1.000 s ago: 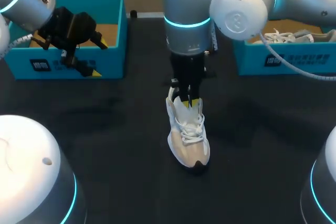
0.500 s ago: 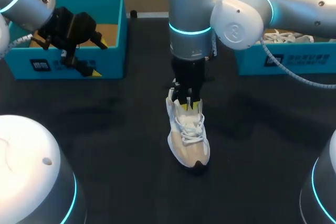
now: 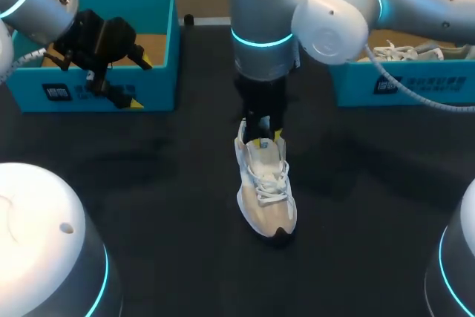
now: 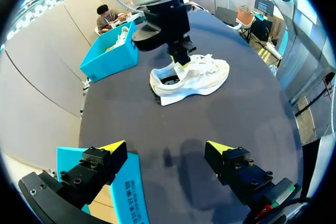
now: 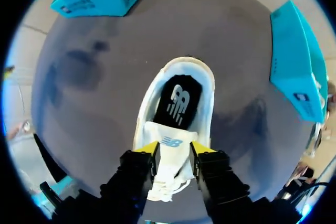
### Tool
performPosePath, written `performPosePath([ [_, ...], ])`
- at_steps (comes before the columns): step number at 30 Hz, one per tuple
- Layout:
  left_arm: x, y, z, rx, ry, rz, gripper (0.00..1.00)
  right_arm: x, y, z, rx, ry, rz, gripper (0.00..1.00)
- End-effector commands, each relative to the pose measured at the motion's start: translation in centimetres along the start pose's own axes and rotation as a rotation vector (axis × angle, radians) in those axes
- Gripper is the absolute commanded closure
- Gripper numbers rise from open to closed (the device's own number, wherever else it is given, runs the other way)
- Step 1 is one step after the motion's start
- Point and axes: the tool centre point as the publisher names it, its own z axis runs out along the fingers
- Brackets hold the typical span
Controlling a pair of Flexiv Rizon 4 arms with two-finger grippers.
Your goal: Take the shoe out of the shoebox, open the shoe tongue, remove and reinsert the insole, then place the shoe into the shoebox
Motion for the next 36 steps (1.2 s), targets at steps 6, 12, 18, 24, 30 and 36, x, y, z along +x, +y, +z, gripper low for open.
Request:
performPosePath([
  [6, 0.0, -0.1, 0.0, -0.004, 0.0, -0.001, 0.0, 0.2, 1.8, -2.5, -0.031, -0.135, -0.198, 0.51],
  [12, 0.0, -0.1, 0.0, -0.004, 0.0, -0.001, 0.0, 0.2, 3.1, -2.8, -0.042, -0.191, -0.376, 0.36],
  [18, 0.0, -0.1, 0.0, -0.004, 0.0, -0.001, 0.0, 0.1, 3.5, -3.0, -0.067, -0.191, -0.438, 0.0],
  [24, 0.0, -0.1, 0.0, -0.004, 0.0, -0.001, 0.0, 0.1, 3.5, -3.0, -0.067, -0.191, -0.438, 0.0],
  [30, 0.0, -0.1, 0.0, -0.004, 0.0, -0.001, 0.0, 0.1, 3.5, -3.0, -0.067, -0.191, -0.438, 0.0],
  [36, 0.0, -0.1, 0.0, -0.004, 0.0, -0.001, 0.0, -0.6, 3.8, -2.1, -0.122, -0.201, -0.717, 0.0],
])
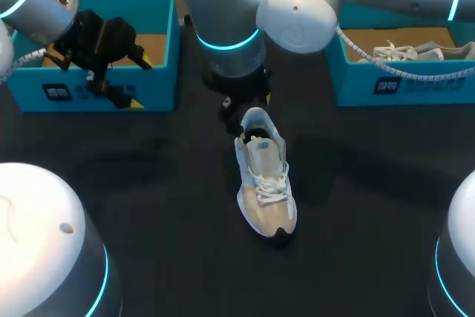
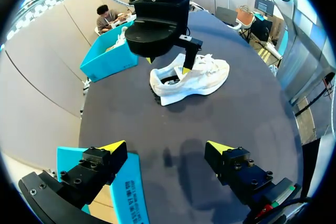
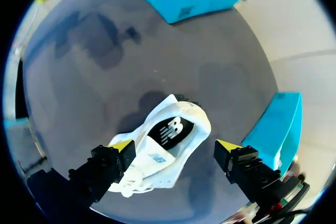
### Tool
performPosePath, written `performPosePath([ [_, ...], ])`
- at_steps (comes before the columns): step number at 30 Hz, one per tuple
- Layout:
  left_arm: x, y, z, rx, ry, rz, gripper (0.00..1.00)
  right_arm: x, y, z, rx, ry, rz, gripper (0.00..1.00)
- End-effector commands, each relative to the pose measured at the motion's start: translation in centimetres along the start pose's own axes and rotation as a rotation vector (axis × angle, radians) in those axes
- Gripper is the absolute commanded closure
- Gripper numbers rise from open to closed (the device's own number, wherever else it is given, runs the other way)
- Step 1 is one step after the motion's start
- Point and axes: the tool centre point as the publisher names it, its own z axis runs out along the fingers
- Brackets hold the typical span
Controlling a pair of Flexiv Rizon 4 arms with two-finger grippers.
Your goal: Take the shoe out of the shoebox, open the shoe tongue, remove and reinsert the insole, then place the shoe into the shoebox
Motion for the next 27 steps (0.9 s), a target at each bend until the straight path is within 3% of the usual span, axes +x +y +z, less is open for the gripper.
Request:
performPosePath([
  [1, 0.0, -0.1, 0.0, -0.004, 0.001, 0.0, 0.0, -0.7, -0.9, 0.7, -0.038, -0.009, -0.204, 0.0],
  [7, 0.0, -0.1, 0.0, -0.004, 0.001, 0.0, 0.0, -2.3, -1.1, 1.5, -0.022, -0.028, -0.315, 0.0],
  [17, 0.0, -0.1, 0.0, -0.004, 0.001, 0.0, 0.0, -4.4, 1.3, 4.0, -0.055, -0.021, -0.435, 0.0],
  [27, 0.0, -0.1, 0.0, -0.004, 0.001, 0.0, 0.0, -4.9, 3.3, 6.1, -0.083, -0.031, -0.541, 0.0],
])
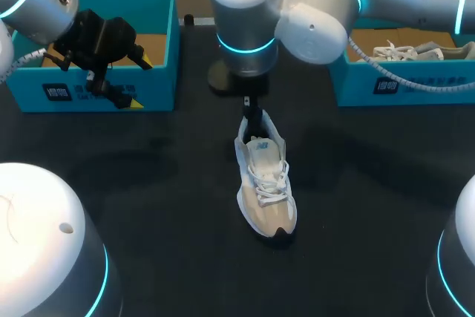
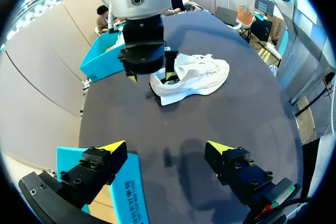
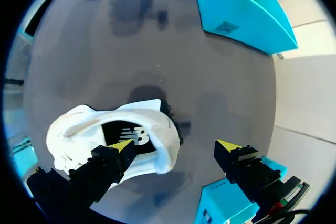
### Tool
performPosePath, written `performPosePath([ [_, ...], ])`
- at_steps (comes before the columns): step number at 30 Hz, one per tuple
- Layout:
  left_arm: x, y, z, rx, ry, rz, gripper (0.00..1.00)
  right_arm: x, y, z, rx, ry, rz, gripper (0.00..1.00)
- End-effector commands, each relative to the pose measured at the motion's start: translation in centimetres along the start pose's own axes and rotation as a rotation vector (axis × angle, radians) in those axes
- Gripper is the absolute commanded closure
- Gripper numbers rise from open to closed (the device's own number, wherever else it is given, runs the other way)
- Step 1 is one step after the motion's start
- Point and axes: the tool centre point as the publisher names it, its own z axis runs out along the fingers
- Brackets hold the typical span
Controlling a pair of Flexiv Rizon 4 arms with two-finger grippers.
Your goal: Take the shoe out of the shoebox, open the shoe tongue, remove and reinsert the insole, then place the shoe into the shoebox
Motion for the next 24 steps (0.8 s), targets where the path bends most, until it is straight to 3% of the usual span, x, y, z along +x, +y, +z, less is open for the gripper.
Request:
performPosePath([
  [1, 0.0, -0.1, 0.0, -0.004, 0.001, -0.001, 0.0, -0.2, 0.5, 1.6, 0.005, 0.007, -0.025, 0.0],
  [2, 0.0, -0.1, 0.0, -0.004, 0.001, -0.001, 0.0, -0.2, 0.5, 1.7, 0.005, 0.009, -0.026, 0.01],
  [3, 0.0, -0.1, 0.0, -0.004, 0.001, -0.001, 0.0, -0.2, 0.4, 2.1, 0.006, 0.011, -0.03, 0.13],
  [4, 0.0, -0.1, 0.0, -0.004, 0.001, -0.001, 0.0, -0.2, 0.4, 2.3, 0.009, 0.012, -0.033, 0.18],
  [8, 0.0, -0.1, 0.0, -0.004, 0.001, -0.001, 0.0, -0.1, 0.2, 3.2, 0.02, 0.022, -0.047, 0.27],
  [9, 0.0, -0.1, 0.0, -0.004, 0.001, -0.001, 0.0, -0.1, 0.2, 3.5, 0.022, 0.025, -0.046, 0.41],
  [10, 0.0, -0.1, 0.0, -0.004, 0.001, -0.001, 0.0, 0.0, 0.1, 3.7, 0.022, 0.027, -0.045, 0.46],
  [15, 0.0, -0.1, 0.0, -0.004, 0.001, -0.001, 0.0, 0.3, 0.1, 4.4, 0.025, 0.042, -0.053, 0.44],
  [21, 0.0, -0.1, 0.0, -0.004, 0.001, -0.001, 0.0, 0.8, -0.1, 4.8, 0.031, 0.059, -0.053, 0.58],
  [24, 0.0, -0.1, 0.0, -0.004, 0.001, -0.001, 0.0, 0.8, -0.2, 4.9, 0.036, 0.061, -0.05, 0.7],
])
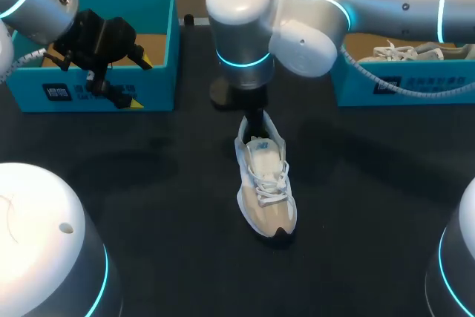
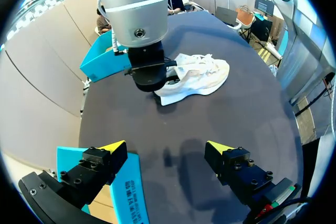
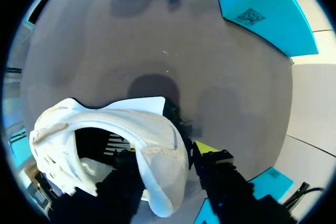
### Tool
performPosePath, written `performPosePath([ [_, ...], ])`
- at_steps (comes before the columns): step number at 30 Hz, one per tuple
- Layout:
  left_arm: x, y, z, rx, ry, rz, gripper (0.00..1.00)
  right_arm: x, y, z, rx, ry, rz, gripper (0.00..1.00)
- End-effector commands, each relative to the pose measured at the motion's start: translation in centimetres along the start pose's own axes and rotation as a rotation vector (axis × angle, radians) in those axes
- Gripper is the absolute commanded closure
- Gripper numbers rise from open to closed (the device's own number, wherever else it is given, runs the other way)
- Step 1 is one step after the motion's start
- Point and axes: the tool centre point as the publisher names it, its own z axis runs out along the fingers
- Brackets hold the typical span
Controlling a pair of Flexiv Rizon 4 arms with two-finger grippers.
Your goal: Take the shoe out of the shoebox, open the shoe tongue, remove and reinsert the insole, then place the shoe into the shoebox
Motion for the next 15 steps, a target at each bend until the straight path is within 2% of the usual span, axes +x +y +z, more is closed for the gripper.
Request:
performPosePath([
  [1, 0.0, -0.1, 0.0, -0.004, 0.001, -0.001, 0.0, 0.0, 0.0, 0.1, 0.007, 0.003, 0.002, 0.78],
  [2, 0.0, -0.1, 0.0, -0.004, 0.001, -0.001, 0.0, 0.0, 0.0, 0.1, 0.008, 0.002, 0.003, 0.92],
  [3, 0.0, -0.1, 0.0, -0.004, 0.001, -0.001, 0.0, 0.1, 0.0, 0.2, 0.008, 0.001, 0.003, 1.0],
  [10, 0.0, -0.1, 0.0, -0.004, 0.001, -0.001, 0.0, 0.1, -0.3, 0.2, 0.01, 0.004, 0.048, 1.0],
  [15, 0.0, -0.1, 0.0, -0.004, 0.001, -0.001, 0.0, -0.3, -0.6, -2.3, 0.023, 0.005, 0.069, 1.0],
])
